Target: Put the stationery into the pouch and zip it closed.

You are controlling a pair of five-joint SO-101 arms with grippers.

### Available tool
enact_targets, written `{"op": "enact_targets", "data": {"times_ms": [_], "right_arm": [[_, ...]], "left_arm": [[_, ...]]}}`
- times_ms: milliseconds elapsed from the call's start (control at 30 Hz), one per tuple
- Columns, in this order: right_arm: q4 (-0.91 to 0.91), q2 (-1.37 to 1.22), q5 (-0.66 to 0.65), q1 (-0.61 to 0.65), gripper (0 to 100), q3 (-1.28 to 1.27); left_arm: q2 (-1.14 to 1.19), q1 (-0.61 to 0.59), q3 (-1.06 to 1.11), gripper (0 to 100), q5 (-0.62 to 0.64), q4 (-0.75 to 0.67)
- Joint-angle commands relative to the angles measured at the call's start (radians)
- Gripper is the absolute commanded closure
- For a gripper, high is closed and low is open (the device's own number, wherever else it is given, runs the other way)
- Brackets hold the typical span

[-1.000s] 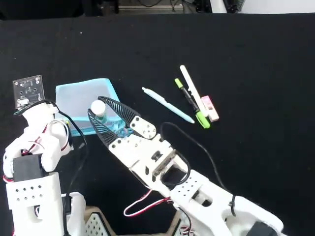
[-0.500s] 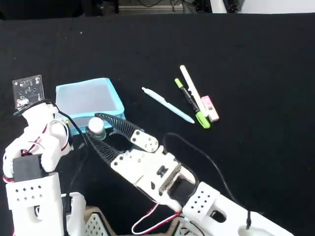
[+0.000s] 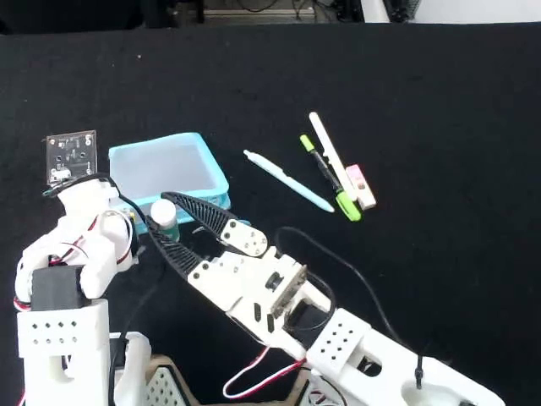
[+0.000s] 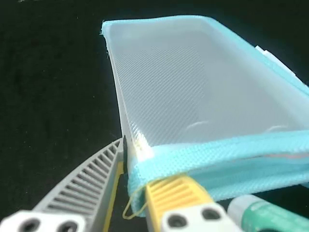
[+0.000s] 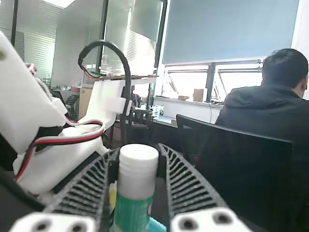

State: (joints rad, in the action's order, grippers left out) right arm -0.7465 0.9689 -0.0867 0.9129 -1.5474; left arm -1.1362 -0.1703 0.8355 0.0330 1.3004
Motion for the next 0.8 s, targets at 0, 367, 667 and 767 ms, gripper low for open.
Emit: {"op": "enact_targets", "data": {"times_ms": [0,367,667,767], "right_arm": [[-0.037,-0.004,0.005,-0.015,98.8,0.056],[-0.031,0.12,0.005,-0.014,98.8,0.028],[0.015,0.082,0.009,-0.054,98.8,0.036],[0.015,0.045,0.011,-0.086,98.8,0.056]], "left_arm": [[-0.011,0.019,-0.085,97,-0.012,0.049],[-0.011,0.019,-0.087,97,-0.035,0.055],[-0.011,0.021,-0.091,97,-0.034,0.054],[-0.011,0.021,-0.093,97,-0.034,0.055]]}}
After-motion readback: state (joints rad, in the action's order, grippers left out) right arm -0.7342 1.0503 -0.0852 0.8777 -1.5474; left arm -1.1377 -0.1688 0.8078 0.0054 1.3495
